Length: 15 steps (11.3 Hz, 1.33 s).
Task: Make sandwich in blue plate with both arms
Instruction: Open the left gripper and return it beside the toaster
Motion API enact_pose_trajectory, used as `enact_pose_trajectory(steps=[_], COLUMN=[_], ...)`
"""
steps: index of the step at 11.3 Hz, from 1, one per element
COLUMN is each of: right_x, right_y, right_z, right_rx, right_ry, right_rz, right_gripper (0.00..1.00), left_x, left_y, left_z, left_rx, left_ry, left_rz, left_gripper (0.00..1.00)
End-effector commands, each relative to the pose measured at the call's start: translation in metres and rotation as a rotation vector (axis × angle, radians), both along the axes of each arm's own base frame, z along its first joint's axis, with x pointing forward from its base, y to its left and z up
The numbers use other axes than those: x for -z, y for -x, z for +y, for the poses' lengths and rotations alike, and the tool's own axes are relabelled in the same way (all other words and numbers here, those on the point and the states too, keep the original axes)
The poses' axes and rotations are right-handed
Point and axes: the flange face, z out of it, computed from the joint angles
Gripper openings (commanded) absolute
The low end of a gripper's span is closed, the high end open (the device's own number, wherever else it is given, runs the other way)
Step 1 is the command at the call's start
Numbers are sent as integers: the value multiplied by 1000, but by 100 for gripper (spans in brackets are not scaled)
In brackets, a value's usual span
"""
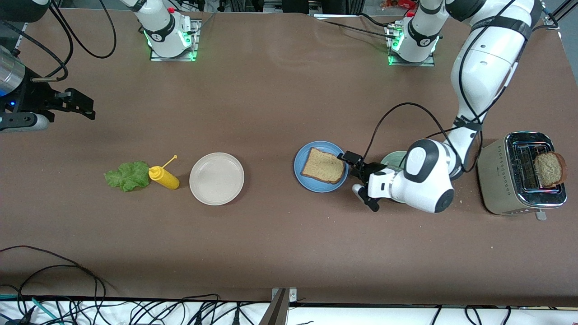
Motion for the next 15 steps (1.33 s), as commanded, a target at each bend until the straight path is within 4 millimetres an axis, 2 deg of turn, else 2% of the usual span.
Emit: enact_pose_trajectory(steps=[1, 2, 4, 7, 9, 10, 11, 12, 13, 14, 15], right_x=[-7, -7, -7, -6, -4, -2, -2, -2, -2, 0, -1], right_y=[0, 0, 0, 0, -1, -2, -2, -2, -2, -3, -3], right_z=[0, 0, 1, 0, -2, -4, -3, -4, -4, -9, -11], right_rx=[-4, -6, -6, -6, -7, -4, -6, -4, -6, -3, 2], right_ry=[6, 6, 4, 6, 8, 8, 9, 11, 13, 13, 10], right_rz=[-3, -3, -3, -2, 3, 6, 4, 4, 6, 9, 8], right_gripper=[100, 100, 100, 100, 100, 100, 100, 100, 100, 100, 100], left_x=[-37, -54, -112, -187, -249, -275, -304, -334, -356, -368, -371], left_y=[-4, -5, -4, 3, 21, 26, 35, 43, 50, 57, 70], left_z=[21, 27, 41, 54, 56, 64, 73, 93, 111, 126, 133], left_rx=[39, 43, -5, -77, -130, -147, -171, -216, -256, -288, -294], left_ry=[-38, -68, -201, -434, -623, -668, -678, -697, -711, -728, -742], left_rz=[-37, -59, -83, -162, -226, -270, -297, -333, -359, -369, -364], left_gripper=[100, 100, 100, 100, 100, 100, 100, 100, 100, 100, 100])
